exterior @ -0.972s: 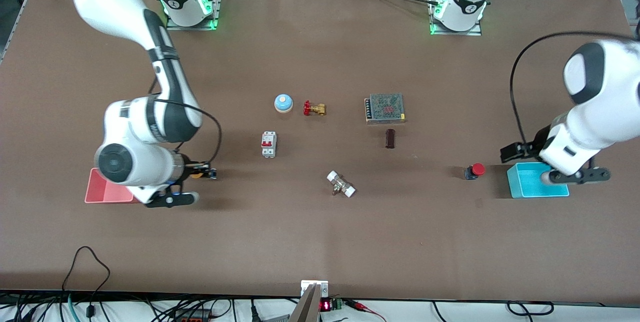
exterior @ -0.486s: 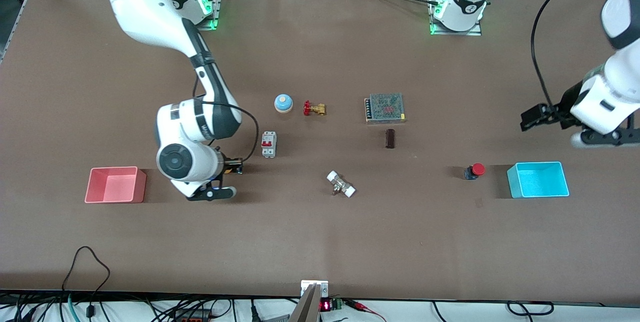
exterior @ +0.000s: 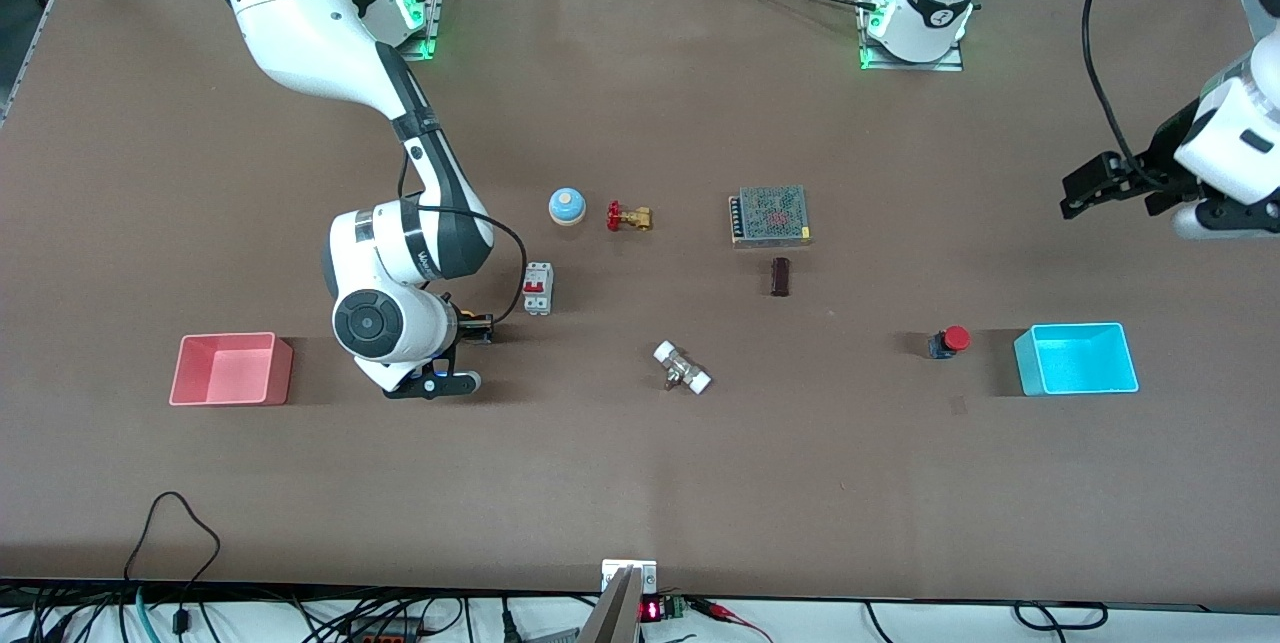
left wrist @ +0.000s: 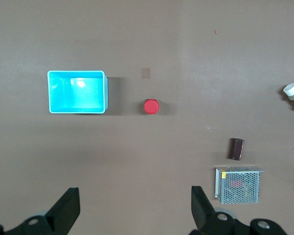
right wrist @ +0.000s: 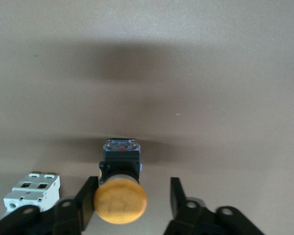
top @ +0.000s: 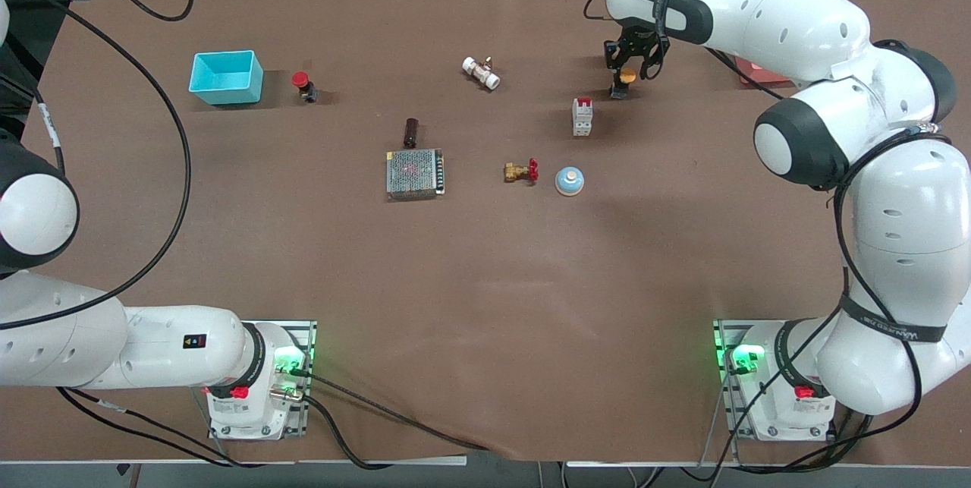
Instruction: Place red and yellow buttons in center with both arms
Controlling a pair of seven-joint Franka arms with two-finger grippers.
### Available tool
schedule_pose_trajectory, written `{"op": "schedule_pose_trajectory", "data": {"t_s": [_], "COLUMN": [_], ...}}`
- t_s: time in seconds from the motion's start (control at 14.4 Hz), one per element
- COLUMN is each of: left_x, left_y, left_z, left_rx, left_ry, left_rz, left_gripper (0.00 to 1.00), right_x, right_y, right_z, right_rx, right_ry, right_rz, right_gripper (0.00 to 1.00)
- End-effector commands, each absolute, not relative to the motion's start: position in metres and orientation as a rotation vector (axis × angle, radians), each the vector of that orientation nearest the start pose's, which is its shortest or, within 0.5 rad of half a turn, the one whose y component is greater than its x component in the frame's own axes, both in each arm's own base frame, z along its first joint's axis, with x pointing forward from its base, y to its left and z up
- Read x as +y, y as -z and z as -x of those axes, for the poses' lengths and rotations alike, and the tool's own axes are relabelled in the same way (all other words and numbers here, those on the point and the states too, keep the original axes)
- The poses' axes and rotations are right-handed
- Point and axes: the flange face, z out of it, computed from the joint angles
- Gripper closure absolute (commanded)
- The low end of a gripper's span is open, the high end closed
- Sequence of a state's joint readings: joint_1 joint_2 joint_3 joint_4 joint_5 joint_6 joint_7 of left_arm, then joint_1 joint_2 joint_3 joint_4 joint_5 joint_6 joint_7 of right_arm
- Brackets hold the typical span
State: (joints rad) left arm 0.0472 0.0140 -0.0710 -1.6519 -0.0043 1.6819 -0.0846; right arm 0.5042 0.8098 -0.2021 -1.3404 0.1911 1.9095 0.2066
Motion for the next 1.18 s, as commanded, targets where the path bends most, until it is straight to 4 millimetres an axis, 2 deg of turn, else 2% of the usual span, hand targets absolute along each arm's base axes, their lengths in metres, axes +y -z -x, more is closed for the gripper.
{"op": "schedule_pose_trajectory", "data": {"t_s": [0.0, 0.21, 0.28, 0.42, 0.56, 0.83, 0.97, 1.11], "left_x": [-0.015, -0.012, -0.012, -0.015, -0.015, -0.017, -0.019, -0.02], "left_y": [-0.605, -0.61, -0.612, -0.613, -0.612, -0.607, -0.604, -0.605], "left_z": [-0.551, -0.546, -0.547, -0.553, -0.553, -0.552, -0.554, -0.554], "left_rx": [-0.031, 0.028, 0.037, 0.057, 0.054, 0.039, 0.037, 0.036], "left_ry": [0.053, 0.072, 0.096, 0.169, 0.172, 0.137, 0.123, 0.123], "left_rz": [3.133, 3.107, 3.088, 3.083, 3.086, 3.092, 3.093, 3.099], "left_gripper": [0.0, 0.0, 0.0, 0.0, 0.0, 0.0, 0.0, 0.0], "right_x": [0.259, 0.263, 0.264, 0.265, 0.256, 0.21, 0.178, 0.148], "right_y": [-0.24, -0.253, -0.264, -0.3, -0.346, -0.442, -0.478, -0.502], "right_z": [-0.667, -0.668, -0.669, -0.672, -0.674, -0.67, -0.667, -0.664], "right_rx": [-0.022, 0.1, 0.123, 0.172, 0.205, 0.281, 0.333, 0.4], "right_ry": [-0.331, -0.301, -0.282, -0.219, -0.147, -0.067, -0.045, -0.026], "right_rz": [3.167, 3.159, 3.154, 3.135, 3.121, 3.097, 3.094, 3.091], "right_gripper": [0.0, 0.0, 0.0, 0.0, 0.0, 0.0, 0.0, 0.0]}}
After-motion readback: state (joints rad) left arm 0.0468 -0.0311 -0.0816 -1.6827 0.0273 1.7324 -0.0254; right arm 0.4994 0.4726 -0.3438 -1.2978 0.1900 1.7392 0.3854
